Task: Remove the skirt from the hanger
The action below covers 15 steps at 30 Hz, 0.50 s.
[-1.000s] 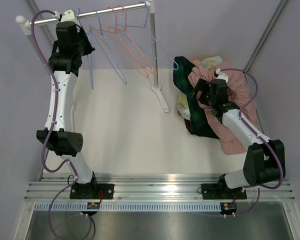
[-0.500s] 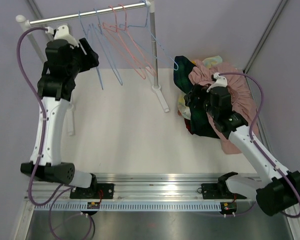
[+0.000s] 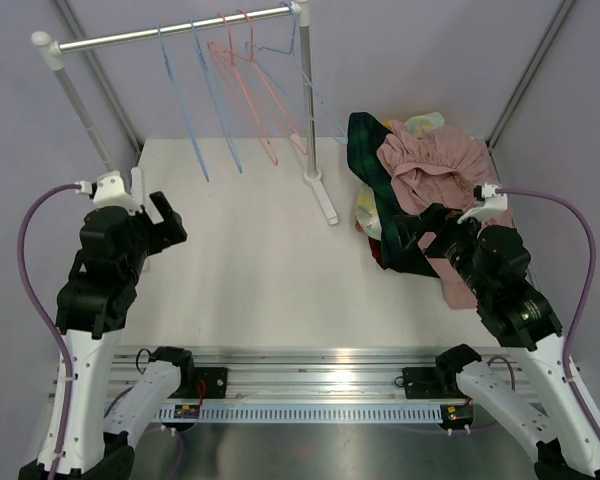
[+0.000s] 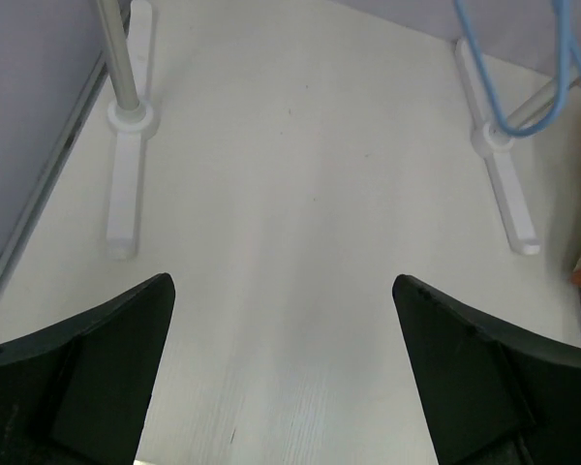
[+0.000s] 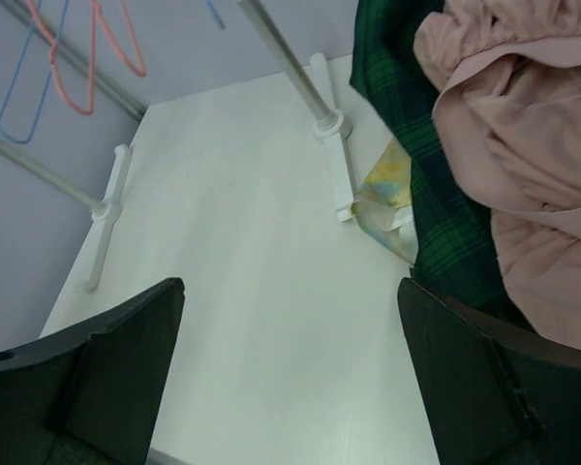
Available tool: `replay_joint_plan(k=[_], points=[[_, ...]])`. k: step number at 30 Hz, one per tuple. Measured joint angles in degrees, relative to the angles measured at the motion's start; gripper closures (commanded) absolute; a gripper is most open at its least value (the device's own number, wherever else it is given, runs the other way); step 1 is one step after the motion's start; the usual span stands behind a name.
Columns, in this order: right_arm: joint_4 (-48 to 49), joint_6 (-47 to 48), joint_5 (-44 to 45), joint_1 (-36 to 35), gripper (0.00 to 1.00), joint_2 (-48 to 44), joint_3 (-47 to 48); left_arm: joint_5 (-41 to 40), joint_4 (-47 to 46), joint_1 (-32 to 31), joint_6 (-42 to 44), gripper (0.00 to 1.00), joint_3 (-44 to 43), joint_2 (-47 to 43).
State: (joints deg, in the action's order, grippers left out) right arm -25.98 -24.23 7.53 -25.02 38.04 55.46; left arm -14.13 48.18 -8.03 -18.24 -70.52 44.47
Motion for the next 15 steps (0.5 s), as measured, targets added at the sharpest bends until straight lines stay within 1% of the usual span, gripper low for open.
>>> replay_joint_plan(k=[4,6,10,15], points=[[-1.3,-3.1,-6.8,0.0,0.01,-3.2,-2.1,1.6,1.3,0.0,-0.8,0.01,6.6,-5.6],[-1.0,-4.6,-9.4,0.0,0.00,-5.4,-4.1,2.8,1.5,0.0,-1.4,0.01,8.4,-7.8],[-0.9,-6.4,-11.3,-0.1,0.01,-7.5,-6.2,4.5,0.8,0.0,-2.3,0.01,8.9,-10.2],[-0.7,-7.0,-11.3,-0.1,0.01,-7.6,-7.7,5.9,-0.3,0.0,-2.2,0.01,8.5,-9.8]])
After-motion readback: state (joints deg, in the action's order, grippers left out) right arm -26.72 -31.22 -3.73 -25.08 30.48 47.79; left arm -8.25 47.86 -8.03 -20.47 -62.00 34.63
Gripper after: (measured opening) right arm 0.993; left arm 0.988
